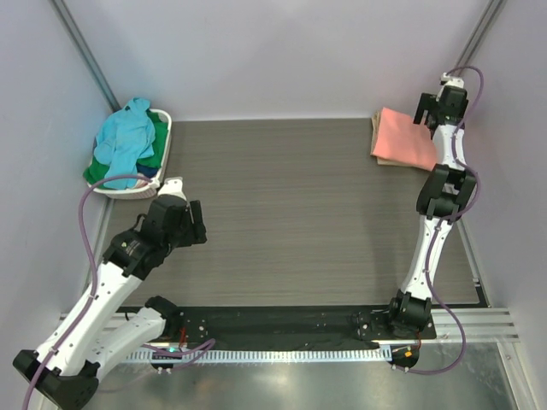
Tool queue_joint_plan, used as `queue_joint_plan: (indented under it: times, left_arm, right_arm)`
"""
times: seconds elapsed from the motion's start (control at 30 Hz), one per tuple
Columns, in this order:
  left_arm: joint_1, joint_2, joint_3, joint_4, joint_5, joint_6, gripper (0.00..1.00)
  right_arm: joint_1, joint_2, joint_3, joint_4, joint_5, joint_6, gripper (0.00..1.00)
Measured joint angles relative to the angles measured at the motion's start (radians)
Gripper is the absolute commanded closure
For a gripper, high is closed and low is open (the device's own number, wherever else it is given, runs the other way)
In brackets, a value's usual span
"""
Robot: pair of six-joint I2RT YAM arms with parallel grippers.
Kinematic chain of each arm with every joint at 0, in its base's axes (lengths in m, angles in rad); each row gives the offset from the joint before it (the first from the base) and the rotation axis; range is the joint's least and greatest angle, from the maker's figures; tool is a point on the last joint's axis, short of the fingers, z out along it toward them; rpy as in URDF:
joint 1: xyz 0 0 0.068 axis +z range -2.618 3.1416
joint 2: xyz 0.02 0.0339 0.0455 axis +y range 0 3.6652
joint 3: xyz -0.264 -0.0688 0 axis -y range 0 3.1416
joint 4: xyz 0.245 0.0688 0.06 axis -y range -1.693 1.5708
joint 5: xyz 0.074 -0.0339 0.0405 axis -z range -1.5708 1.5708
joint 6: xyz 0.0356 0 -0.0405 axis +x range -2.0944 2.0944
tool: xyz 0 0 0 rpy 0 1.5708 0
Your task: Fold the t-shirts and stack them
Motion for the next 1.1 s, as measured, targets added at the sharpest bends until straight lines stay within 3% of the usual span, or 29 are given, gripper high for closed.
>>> queue_joint_plan:
  times: [0.17,0.37,0.53,0.7,0.8,0.87,1.03,1.1]
  left_arm:
    - [0.000,-0.037,-0.008,0.005,0.008,0.001,0.33]
    - [0.000,-0.050,-0.008,0.008,0.015,0.001,0.33]
    - [0.000,-0.073,-0.008,0.008,0.016,0.001,0.33]
    - [0.000,-0.081,-0.008,0.008,0.015,0.001,0.32]
    - [0.000,-0.092,-0.008,0.008,0.014,0.001,0.32]
    - [0.000,-0.101,-0.008,0.008,0.014,0.001,0.32]
    - [0.000,-0.111,-0.008,0.008,0.011,0.000,0.32]
    - [0.000,-0.121,-0.008,0.008,0.002,0.000,0.32]
  right_arm:
    - [-0.006,-0.033,-0.157,0.090,0.141,0.093,0.00]
    - [-0.002,-0.240,-0.388,0.119,0.201,0.188,0.00]
    - [0.003,-0.505,-0.495,0.118,0.129,0.322,0.01]
    - [0.055,-0.929,-0.898,0.234,0.026,0.517,0.01]
    - [0.183,-1.146,-1.150,0.320,-0.053,0.584,0.01]
    - [0.347,-1.233,-1.270,0.337,-0.090,0.608,0.00]
    - [0.742,-1.265,-1.482,0.334,-0.164,0.631,0.00]
    - [0.834,-1.281,-1.603,0.351,-0.192,0.649,0.01]
